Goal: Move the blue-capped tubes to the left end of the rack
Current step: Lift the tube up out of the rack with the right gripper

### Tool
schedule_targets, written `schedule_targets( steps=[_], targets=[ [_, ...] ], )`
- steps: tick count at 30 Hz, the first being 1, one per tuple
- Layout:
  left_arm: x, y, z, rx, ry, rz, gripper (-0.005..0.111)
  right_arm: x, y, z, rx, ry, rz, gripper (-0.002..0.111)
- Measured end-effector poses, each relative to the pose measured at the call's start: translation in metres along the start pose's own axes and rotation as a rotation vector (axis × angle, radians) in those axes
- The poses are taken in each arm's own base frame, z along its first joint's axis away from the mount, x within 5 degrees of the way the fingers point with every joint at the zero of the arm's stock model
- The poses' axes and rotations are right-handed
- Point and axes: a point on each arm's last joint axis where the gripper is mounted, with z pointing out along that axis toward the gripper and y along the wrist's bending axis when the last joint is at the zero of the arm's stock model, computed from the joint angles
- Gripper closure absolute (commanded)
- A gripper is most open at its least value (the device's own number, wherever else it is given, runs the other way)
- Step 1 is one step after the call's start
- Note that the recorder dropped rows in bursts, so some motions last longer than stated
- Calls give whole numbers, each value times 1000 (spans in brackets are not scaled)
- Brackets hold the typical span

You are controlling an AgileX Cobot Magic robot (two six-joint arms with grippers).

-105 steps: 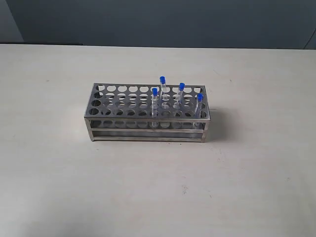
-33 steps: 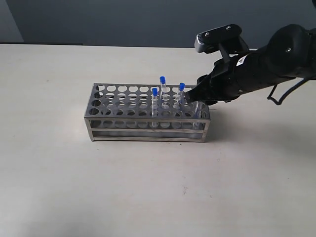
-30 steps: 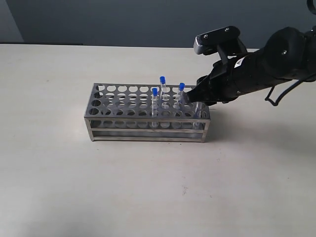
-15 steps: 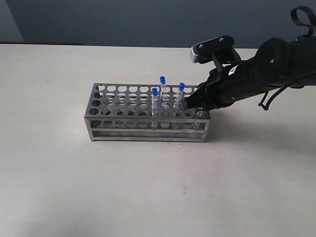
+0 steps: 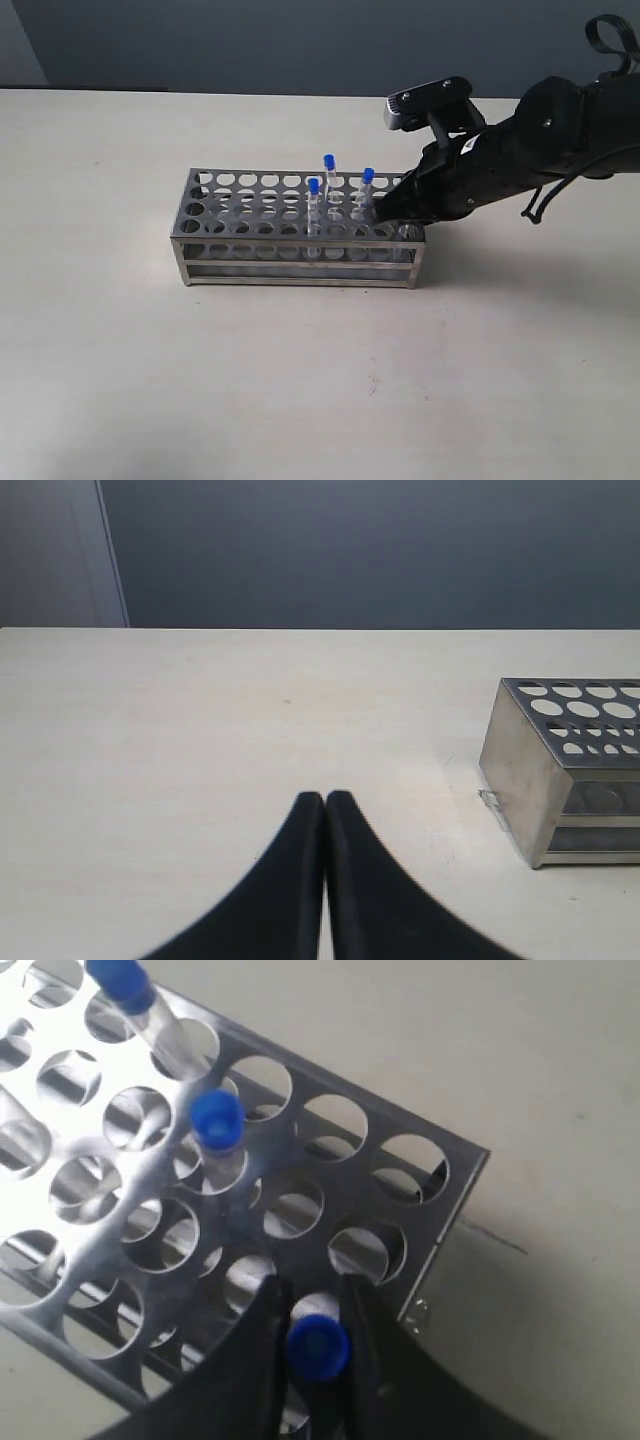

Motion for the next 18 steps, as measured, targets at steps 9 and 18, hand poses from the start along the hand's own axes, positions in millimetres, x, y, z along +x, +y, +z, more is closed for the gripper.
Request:
schedule_targets(
  steps=[9,18],
  targets=[
    [0,0,0,0,0,0,106,-19,6,-53,-5,-140,-19,109],
    [0,0,0,0,0,0,106,-29,11,-93,-19,-223,-40,109]
  ],
)
